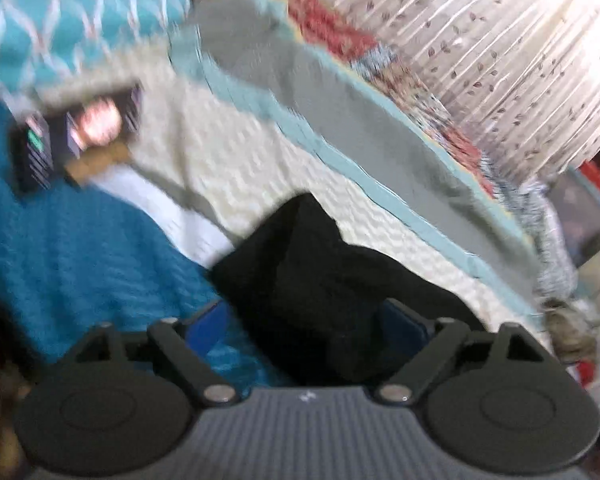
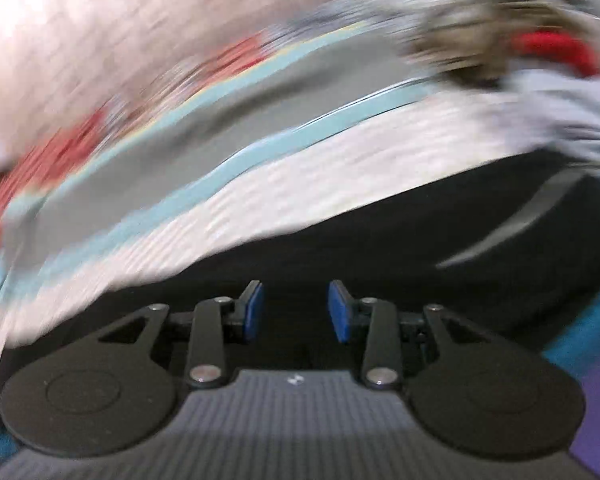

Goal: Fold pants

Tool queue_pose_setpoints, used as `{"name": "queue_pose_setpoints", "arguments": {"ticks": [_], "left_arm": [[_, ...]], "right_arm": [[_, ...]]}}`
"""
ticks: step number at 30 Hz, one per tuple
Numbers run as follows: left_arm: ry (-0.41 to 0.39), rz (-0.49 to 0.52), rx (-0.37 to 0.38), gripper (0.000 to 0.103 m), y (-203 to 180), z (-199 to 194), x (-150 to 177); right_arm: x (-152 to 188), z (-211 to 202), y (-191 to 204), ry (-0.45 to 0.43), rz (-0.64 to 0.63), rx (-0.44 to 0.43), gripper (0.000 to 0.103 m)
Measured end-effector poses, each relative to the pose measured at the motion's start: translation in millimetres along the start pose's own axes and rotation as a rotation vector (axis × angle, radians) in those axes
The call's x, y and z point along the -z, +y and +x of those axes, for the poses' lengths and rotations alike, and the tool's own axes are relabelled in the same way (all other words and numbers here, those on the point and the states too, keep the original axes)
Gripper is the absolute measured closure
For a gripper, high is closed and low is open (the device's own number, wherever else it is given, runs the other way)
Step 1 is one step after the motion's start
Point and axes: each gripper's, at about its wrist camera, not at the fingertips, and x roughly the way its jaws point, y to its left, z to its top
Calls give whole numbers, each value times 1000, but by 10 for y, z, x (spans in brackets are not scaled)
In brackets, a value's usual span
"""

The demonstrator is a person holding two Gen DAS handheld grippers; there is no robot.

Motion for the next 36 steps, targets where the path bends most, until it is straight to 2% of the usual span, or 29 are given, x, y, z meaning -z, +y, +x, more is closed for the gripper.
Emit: {"name": "queue_pose_setpoints", "arguments": {"ticks": [1, 3, 4, 5, 6, 8, 9, 11, 12, 13, 15, 16, 19, 21, 22, 24, 25, 27, 31, 33, 36], "left_arm": [[35, -22, 5, 19, 28, 139, -22], [89, -14, -17, 51, 4, 366, -47], [102, 10, -51, 72, -21, 450, -45], [103, 41, -91, 82, -61, 498, -60], [83, 80, -109, 84, -123, 490, -89], [-33, 153, -93, 92, -244, 302, -168], [-120, 200, -84, 92, -309, 151, -218], [-238, 263, -63, 91, -362, -41, -273], [-271, 298, -65, 91, -371, -74, -272], [-289, 345, -98, 91, -381, -44, -255], [-263, 408, -165, 90, -340, 122, -157], [-212, 416, -200, 86, -273, 289, -105], [-63, 348, -302, 80, -14, 678, -8], [-77, 283, -295, 76, 112, 633, 56], [-95, 256, -290, 74, 139, 579, 67], [-110, 224, -299, 62, 174, 493, 73], [-115, 207, -304, 58, 194, 438, 36], [-139, 159, -317, 59, 249, 318, -46], [-199, 29, -213, 62, 255, 11, -167], [-219, 62, -159, 62, 82, -17, -193], [-218, 176, -63, 62, -323, 54, -140]], "right_arm": [[59, 115, 195, 39, -46, -40, 64], [197, 307, 542, 107, -118, -101, 64], [253, 397, 672, 137, -139, -124, 64], [310, 478, 791, 171, -155, -144, 64], [343, 547, 905, 203, -172, -159, 64], [386, 622, 1125, 243, -224, -198, 64], [381, 611, 1240, 245, -256, -230, 64], [304, 590, 1487, 233, -317, -296, 63], [267, 581, 1613, 231, -341, -331, 63], [224, 587, 1770, 230, -367, -377, 63], [198, 607, 2056, 238, -411, -462, 63], [170, 657, 2199, 246, -426, -497, 63], [202, 871, 2712, 281, -497, -608, 64], [363, 977, 2970, 308, -568, -638, 64], [487, 1102, 3110, 357, -594, -643, 65], [811, 1369, 3241, 516, -641, -630, 64], [1011, 1495, 3270, 582, -677, -589, 64], [1125, 1440, 3249, 508, -695, -598, 60], [884, 1194, 3168, 457, -644, -662, 59], [789, 1116, 3015, 425, -621, -658, 59], [673, 1012, 2712, 395, -580, -610, 59]]}}
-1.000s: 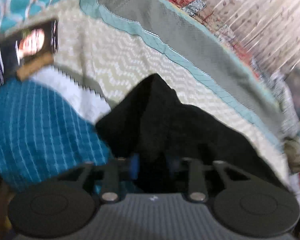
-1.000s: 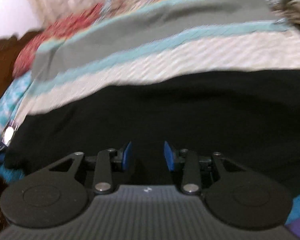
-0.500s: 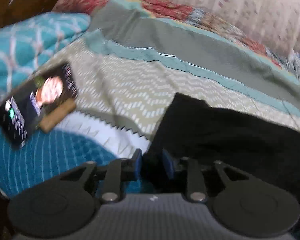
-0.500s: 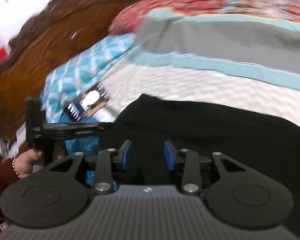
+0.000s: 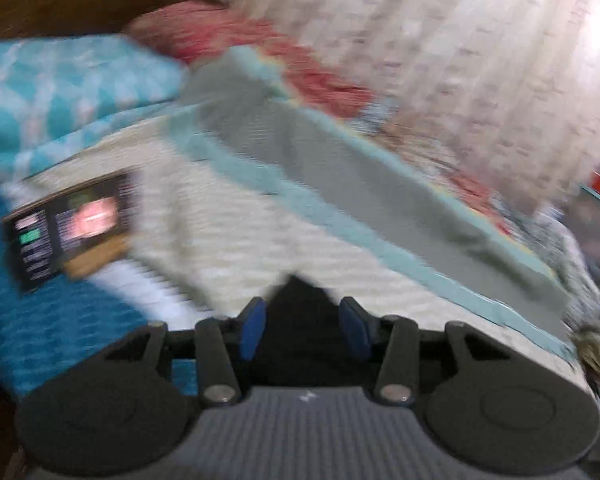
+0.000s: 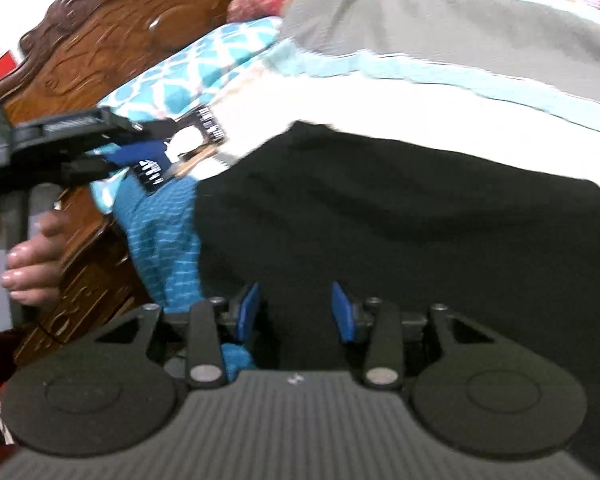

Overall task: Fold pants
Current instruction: 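Open both grippers and smooth the flattened pants leg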

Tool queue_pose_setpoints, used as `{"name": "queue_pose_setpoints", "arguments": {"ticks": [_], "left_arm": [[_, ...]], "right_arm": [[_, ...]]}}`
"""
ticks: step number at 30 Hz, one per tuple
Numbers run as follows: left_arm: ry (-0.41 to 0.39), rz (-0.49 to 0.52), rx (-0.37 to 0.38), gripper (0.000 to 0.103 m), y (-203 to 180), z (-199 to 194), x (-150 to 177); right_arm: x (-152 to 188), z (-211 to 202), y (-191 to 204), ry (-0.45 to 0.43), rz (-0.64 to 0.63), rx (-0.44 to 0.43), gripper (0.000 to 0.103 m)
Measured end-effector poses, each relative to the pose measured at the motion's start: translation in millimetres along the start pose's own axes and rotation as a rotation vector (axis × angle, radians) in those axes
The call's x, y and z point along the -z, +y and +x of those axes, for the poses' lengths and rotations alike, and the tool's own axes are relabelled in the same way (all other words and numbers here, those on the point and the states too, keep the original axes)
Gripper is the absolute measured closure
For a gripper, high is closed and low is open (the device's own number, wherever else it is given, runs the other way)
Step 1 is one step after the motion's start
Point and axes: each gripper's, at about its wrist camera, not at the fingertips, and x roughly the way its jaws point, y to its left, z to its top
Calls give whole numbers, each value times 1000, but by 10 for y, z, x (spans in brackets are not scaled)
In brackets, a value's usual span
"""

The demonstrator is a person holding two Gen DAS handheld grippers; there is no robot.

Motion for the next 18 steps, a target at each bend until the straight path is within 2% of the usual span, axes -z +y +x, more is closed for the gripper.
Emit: {"name": "queue_pose_setpoints", "arguments": {"ticks": [2, 6, 8, 10, 11, 12, 14, 18], "left_arm": [[26, 63, 54, 61, -246, 115, 63], [124, 180, 66, 61, -613, 415, 331], [171, 245, 3, 61, -681, 574, 502], [262, 290, -140, 64, -632, 778, 674], [302, 285, -169, 66, -560, 845, 725], [295, 264, -155, 66, -497, 829, 744], [293, 236, -153, 65, -509, 746, 676], [277, 205, -143, 62, -593, 601, 524]], "right_arm": [[45, -106, -149, -20, 42, 33, 59], [248, -346, -468, -59, 168, 88, 59], [359, -435, -609, -60, 222, 133, 59], [505, -508, -737, -44, 273, 174, 60], [605, -525, -808, -29, 303, 183, 61], [691, -567, -865, -24, 328, 173, 65], [783, -719, -903, -60, 371, 142, 65], [890, -1182, -985, -183, 401, 202, 63]]}}
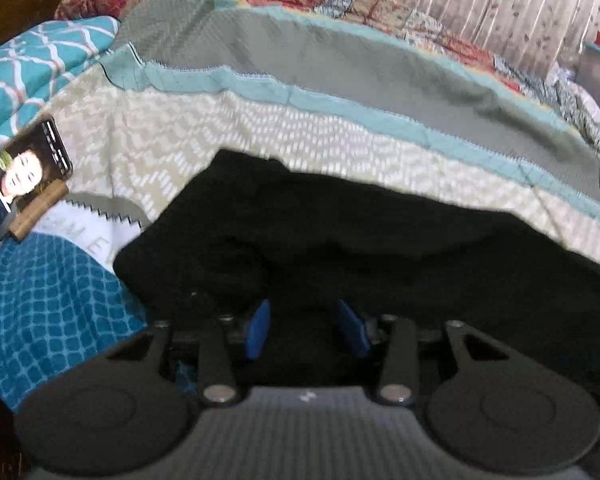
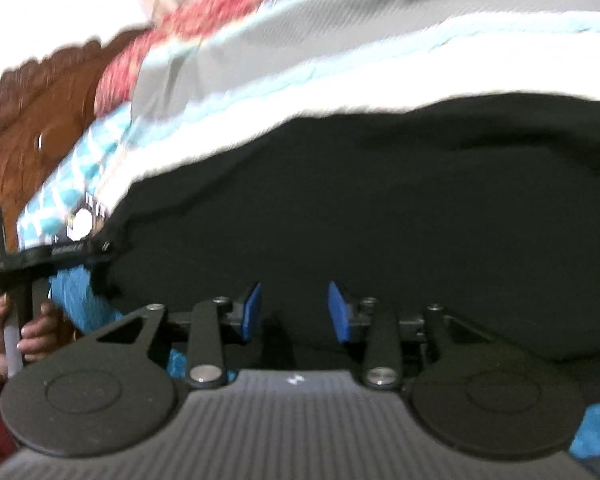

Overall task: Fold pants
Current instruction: 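Open both grippers and smooth the flattened pants leg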

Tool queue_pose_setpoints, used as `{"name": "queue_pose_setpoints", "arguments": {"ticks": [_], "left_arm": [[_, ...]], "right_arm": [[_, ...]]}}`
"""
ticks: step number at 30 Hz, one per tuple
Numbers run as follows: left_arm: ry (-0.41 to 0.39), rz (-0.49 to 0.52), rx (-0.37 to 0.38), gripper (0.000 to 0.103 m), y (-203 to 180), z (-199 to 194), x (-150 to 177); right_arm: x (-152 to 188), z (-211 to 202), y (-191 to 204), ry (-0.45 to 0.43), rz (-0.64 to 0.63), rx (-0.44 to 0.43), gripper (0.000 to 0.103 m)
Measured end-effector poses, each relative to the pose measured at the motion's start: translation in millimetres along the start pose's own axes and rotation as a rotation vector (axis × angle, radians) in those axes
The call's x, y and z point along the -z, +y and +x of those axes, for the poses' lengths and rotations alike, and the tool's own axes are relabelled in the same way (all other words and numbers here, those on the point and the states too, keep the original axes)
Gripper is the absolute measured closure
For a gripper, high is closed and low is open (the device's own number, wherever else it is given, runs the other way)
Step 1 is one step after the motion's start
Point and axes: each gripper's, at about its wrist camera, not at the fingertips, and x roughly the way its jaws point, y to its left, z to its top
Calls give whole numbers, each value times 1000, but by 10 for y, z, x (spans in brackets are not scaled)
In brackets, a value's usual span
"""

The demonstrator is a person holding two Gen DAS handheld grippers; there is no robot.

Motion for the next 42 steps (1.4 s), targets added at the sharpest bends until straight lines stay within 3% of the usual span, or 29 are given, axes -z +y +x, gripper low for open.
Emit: {"name": "queue_pose_setpoints", "arguments": {"ticks": [3, 8, 13, 19, 24, 28, 33, 39, 42], "left_arm": [[-41, 52, 44, 62, -228, -123, -85], [-77, 314, 158, 57, -991, -190, 32], [-82, 608, 260, 54, -1743, -189, 422], [-73, 812, 348, 54, -2200, -185, 731], [-22, 869, 358, 63, -2316, -82, 844], [-11, 878, 324, 63, -2350, -1, 877], [-38, 929, 357, 58, -2357, -123, 935], [-30, 934, 366, 58, -2361, -121, 940], [-25, 954, 361, 58, -2388, -100, 968]], "right_arm": [[31, -393, -273, -103, 62, 76, 62], [205, -870, -654, -205, 196, 165, 62], [414, -877, -819, -212, 361, 85, 62], [435, -814, -956, -179, 501, -79, 62], [452, -816, -1039, -130, 570, -147, 62], [415, -784, -1097, -108, 628, -194, 62], [363, -747, -1147, -114, 705, -205, 62], [319, -798, -1105, -128, 714, -189, 79], [297, -786, -1071, -142, 717, -184, 94]]}}
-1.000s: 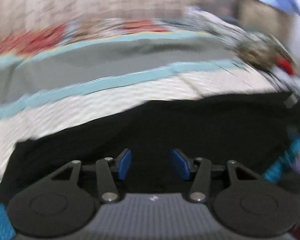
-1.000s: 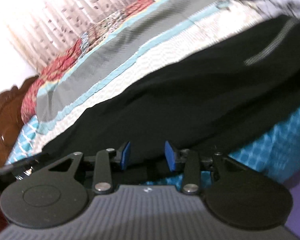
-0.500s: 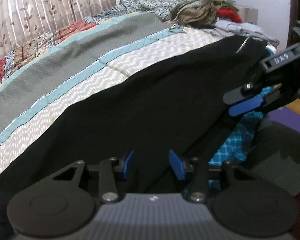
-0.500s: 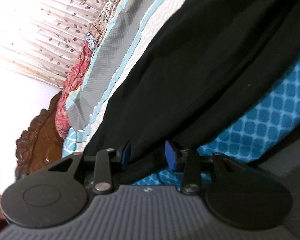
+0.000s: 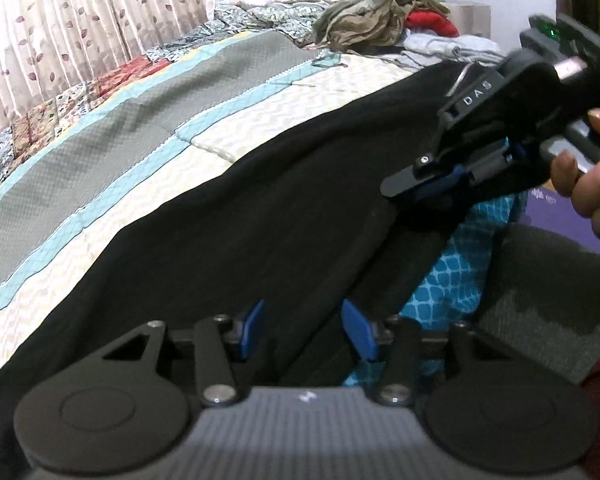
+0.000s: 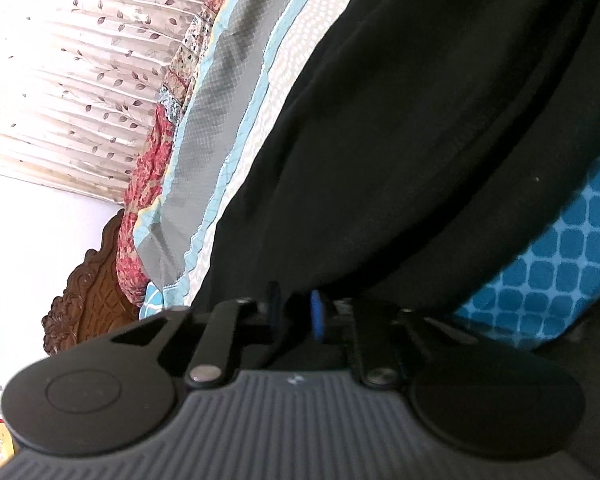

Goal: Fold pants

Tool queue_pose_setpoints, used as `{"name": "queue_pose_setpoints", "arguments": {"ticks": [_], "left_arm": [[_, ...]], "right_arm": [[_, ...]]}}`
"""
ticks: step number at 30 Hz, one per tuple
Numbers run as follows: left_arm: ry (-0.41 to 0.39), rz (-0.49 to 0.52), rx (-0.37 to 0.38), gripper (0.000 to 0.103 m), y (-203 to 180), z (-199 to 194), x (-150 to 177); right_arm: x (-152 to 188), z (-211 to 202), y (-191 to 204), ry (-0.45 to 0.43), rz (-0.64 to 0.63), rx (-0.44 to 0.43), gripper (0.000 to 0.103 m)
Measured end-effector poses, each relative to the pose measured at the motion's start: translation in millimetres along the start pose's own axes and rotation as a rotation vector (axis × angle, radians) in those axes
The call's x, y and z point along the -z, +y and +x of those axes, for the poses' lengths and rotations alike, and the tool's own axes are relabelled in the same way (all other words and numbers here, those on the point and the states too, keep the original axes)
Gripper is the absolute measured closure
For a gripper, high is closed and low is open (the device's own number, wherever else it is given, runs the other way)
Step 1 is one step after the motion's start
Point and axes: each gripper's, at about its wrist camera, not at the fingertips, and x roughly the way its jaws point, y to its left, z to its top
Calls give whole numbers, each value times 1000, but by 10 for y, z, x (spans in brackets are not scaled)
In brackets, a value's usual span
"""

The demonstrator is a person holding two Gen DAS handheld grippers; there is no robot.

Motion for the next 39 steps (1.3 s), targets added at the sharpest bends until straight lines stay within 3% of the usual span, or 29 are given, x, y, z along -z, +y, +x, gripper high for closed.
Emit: {"name": "queue_pose_setpoints", "arguments": {"ticks": [3, 4, 5, 11, 14, 18, 21, 22, 24, 28, 30, 34, 39], "left_arm": [[18, 18, 10, 73, -32, 56, 4], [29, 20, 17, 86, -35, 84, 6], [38, 20, 16, 94, -35, 100, 7], [-24, 47, 58, 97, 23, -207, -4], [18, 23, 123, 98, 47, -188, 50], [93, 15, 171, 96, 20, -22, 107], [102, 19, 162, 87, 40, -27, 81], [98, 23, 158, 81, 61, -56, 78], [68, 10, 150, 78, 153, -157, 55], [-25, -141, 149, 65, 535, -379, -29], [-45, -239, 132, 65, 740, -368, -51], [-1, -404, 77, 65, 993, -90, -46], [100, -488, 17, 65, 1047, 301, 53]], "right_arm": [[5, 2, 60, -11, -13, -2, 98], [5, -17, 81, -13, -21, -9, 98], [8, -31, 109, -16, -30, -21, 98], [44, -326, 205, -19, -62, -50, 99], [142, -299, 121, 1, -40, -3, 99], [244, -115, -172, 50, 4, 129, 99], [202, -118, -185, 60, 17, 115, 96], [178, -152, -150, 60, -7, 115, 92], [175, -222, -49, 42, -66, 118, 89], [89, -561, -20, -23, -161, 139, 89], [20, -731, -49, -86, -173, 159, 89], [-161, -849, -11, -203, -166, 127, 89], [-336, -452, 167, -264, -233, 141, 89]]}}
